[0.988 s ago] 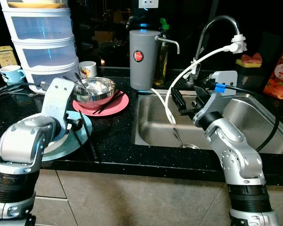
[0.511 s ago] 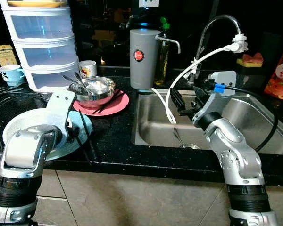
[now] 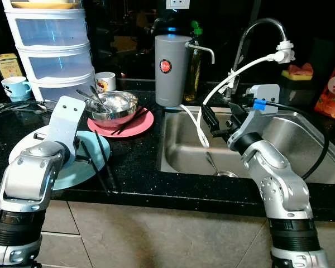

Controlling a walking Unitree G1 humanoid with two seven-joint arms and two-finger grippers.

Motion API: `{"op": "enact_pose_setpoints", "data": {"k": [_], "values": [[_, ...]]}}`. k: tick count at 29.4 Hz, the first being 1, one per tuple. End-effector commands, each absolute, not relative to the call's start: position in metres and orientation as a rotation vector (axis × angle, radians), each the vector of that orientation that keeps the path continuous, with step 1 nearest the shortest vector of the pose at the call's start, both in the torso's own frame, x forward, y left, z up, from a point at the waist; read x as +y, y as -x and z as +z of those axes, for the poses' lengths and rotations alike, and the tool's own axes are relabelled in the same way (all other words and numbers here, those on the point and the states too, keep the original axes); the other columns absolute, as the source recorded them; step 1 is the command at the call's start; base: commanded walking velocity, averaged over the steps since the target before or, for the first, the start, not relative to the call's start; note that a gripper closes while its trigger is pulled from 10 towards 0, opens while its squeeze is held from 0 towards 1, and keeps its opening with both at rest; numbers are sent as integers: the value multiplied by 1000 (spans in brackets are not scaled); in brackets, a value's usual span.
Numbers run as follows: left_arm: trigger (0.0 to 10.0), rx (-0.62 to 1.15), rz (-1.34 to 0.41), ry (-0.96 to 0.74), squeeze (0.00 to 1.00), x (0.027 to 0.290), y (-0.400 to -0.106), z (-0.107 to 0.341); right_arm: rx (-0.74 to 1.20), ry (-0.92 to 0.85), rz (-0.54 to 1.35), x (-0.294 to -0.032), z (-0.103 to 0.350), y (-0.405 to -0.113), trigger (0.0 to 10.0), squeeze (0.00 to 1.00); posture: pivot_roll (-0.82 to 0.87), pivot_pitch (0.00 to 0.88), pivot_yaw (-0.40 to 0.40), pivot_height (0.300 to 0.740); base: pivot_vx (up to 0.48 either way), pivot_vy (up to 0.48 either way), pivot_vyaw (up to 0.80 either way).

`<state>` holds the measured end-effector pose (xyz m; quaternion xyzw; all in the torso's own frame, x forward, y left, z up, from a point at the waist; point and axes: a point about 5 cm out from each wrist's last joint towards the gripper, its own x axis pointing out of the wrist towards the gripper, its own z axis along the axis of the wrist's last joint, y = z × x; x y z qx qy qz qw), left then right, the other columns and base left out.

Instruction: Kitchen organization

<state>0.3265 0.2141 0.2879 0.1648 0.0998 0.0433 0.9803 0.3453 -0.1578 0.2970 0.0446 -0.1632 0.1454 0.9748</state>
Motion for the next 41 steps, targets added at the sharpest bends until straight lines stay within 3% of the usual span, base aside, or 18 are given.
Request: {"op": "enact_pose_setpoints", "data": {"k": [1, 2, 3, 10, 17, 35, 41], "values": [[0, 154, 85, -380, 0, 213, -328, 291, -331, -102, 292, -158, 298, -347, 10000, 0, 103, 112, -20, 740, 0, 0, 0], [0, 154, 85, -380, 0, 213, -328, 291, -331, -102, 292, -158, 298, -347, 10000, 0, 103, 112, -20, 740, 0, 0, 0], [10000, 111, 87, -409, 0, 211, -329, 296, -331, -102, 291, -158, 297, -347, 10000, 0, 103, 112, -20, 740, 0, 0, 0], [10000, -75, 35, -576, 0, 199, -327, 314, -334, -102, 291, -158, 298, -346, 10000, 0, 103, 113, -18, 740, 0, 0, 0], [10000, -324, -383, -881, 0, 149, -310, 315, -318, -154, 333, -158, 299, -346, 10000, 0, 98, 108, -22, 740, 0, 0, 0], [10000, -643, -641, -1235, 0, 93, -318, 298, -284, -431, 627, -140, 312, -330, 10000, 0, 77, 77, -29, 740, 0, 0, 0], [10000, -695, -724, -1225, 0, 77, -311, 290, -248, -465, 635, -138, 309, -332, 10000, 0, 76, 77, -30, 740, 0, 0, 0]]}}
